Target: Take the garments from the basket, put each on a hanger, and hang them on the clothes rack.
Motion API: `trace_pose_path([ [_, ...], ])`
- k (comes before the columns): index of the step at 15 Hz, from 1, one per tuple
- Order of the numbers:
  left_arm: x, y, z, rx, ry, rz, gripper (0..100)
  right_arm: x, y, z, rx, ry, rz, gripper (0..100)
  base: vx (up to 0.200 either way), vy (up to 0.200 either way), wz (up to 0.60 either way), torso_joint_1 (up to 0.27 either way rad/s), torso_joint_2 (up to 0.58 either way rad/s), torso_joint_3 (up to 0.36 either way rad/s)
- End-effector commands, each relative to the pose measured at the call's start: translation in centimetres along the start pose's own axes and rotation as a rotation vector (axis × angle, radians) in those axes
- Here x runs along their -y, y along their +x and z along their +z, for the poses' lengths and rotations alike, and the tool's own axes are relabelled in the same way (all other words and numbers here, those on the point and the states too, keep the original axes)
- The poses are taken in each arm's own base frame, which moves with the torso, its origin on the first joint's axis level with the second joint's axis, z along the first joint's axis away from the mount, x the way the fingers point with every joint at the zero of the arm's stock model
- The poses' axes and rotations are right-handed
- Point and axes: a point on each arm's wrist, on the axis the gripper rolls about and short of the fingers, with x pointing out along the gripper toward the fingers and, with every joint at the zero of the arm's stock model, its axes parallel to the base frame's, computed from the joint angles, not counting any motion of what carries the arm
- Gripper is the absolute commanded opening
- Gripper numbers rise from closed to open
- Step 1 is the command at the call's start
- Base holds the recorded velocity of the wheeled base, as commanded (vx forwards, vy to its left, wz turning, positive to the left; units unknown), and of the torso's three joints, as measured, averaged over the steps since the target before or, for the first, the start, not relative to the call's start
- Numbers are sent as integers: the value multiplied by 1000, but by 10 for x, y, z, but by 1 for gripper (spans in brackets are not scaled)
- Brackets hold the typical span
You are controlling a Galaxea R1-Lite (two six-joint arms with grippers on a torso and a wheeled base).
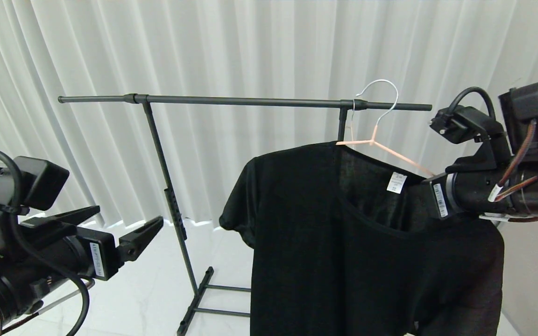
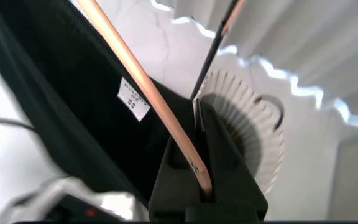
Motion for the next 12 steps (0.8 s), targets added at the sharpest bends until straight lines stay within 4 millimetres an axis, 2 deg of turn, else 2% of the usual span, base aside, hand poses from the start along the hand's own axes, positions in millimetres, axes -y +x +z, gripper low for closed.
trace_pose_path([
  [1, 0, 4, -2, -19, 30, 32, 100, -18, 12, -6, -41, -5, 5, 0, 0, 0, 0, 0, 0, 0],
  [4, 0, 5, 0, -16, 36, 32, 100, -23, 10, -6, -36, -13, 8, 0, 0, 0, 0, 0, 0, 0],
  [10, 0, 5, 2, -11, 63, 31, 100, -21, 10, -5, -29, -8, -17, 0, 0, 200, 0, 5, 1, 0],
  [12, 2, 6, 2, -14, 72, 25, 100, -17, 12, -4, -27, -4, -74, 0, 0, 200, 0, -10, -5, 7],
])
